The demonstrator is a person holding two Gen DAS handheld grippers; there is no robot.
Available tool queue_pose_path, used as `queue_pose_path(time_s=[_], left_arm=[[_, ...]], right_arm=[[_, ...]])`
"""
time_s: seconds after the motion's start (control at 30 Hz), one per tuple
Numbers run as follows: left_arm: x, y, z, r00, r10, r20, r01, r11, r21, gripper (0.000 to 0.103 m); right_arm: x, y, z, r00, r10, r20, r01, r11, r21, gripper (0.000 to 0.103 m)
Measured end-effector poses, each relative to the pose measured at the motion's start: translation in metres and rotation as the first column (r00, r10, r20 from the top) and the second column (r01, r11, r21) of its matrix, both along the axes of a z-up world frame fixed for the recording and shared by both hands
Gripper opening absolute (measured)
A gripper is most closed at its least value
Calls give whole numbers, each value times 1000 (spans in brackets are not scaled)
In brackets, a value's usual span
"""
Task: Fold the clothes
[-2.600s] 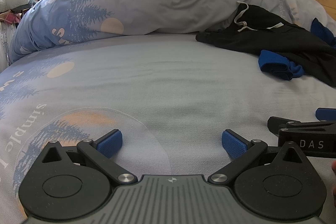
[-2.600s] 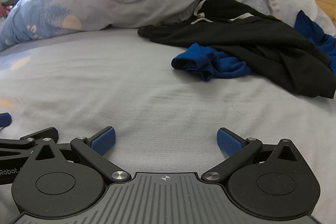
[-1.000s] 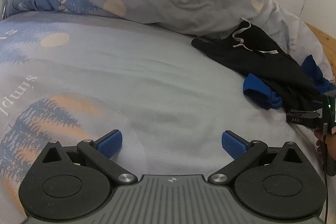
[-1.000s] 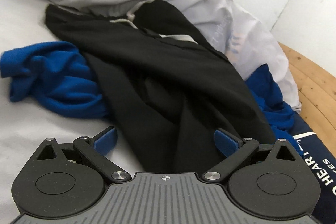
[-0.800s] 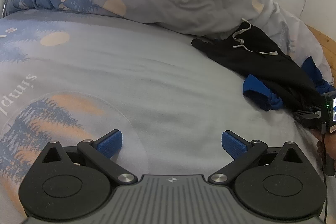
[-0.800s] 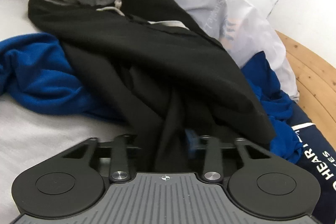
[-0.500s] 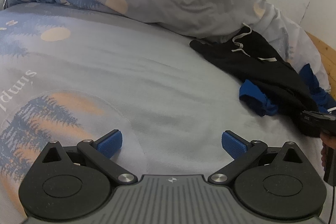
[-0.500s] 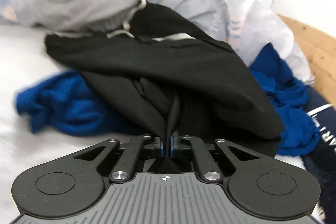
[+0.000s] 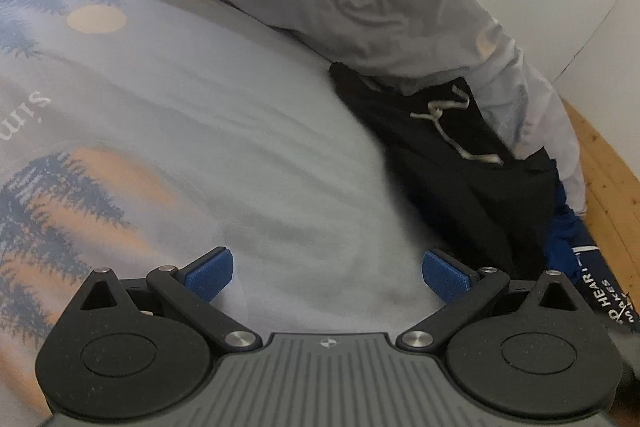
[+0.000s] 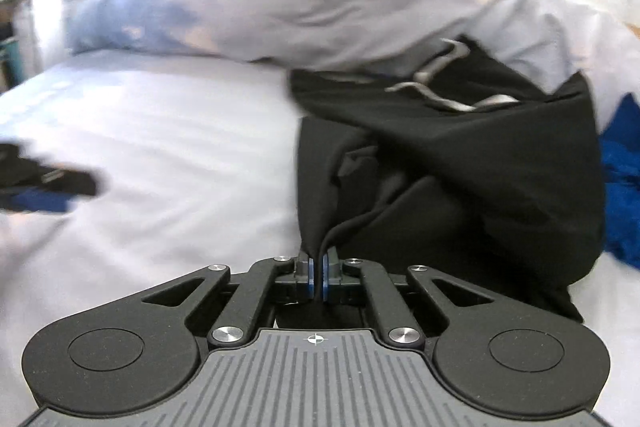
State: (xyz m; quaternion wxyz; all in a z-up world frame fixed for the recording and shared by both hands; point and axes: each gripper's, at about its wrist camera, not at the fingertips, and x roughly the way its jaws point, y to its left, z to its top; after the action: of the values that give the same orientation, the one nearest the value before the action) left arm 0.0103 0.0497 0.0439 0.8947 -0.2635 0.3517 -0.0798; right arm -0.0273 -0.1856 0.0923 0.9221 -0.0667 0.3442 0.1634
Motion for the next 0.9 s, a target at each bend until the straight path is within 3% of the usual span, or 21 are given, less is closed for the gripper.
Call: queue_pose_path(time_s=[0.27,0.4,0.6,0.7,0.83,0.9], left_arm=[[5,22,2,1000,0,-22,0,999,-42,103],[8,30,0,999,18,-41,-21,997,-71,103],[5,30,10,1000,-12,-13,12,1000,-20,103],[3,26,16,999,-54,4,54,998,-12,103],[0,18,19,994,-108,12,108,994,2,103],[1,16,17,992,-125,-3,125,992,19,103]], right_arm=[[-89,21,37,997,78,-29,-75,991,112,4],[-140,24,50,992,81,-93,-67,987,145,4],[-200,50,63,977,138,-162,-110,979,173,5],[-220,73,67,962,207,-176,-179,970,165,5],[-223,83,67,963,188,-196,-167,979,118,6],[-223,83,68,961,176,-214,-159,983,97,14]])
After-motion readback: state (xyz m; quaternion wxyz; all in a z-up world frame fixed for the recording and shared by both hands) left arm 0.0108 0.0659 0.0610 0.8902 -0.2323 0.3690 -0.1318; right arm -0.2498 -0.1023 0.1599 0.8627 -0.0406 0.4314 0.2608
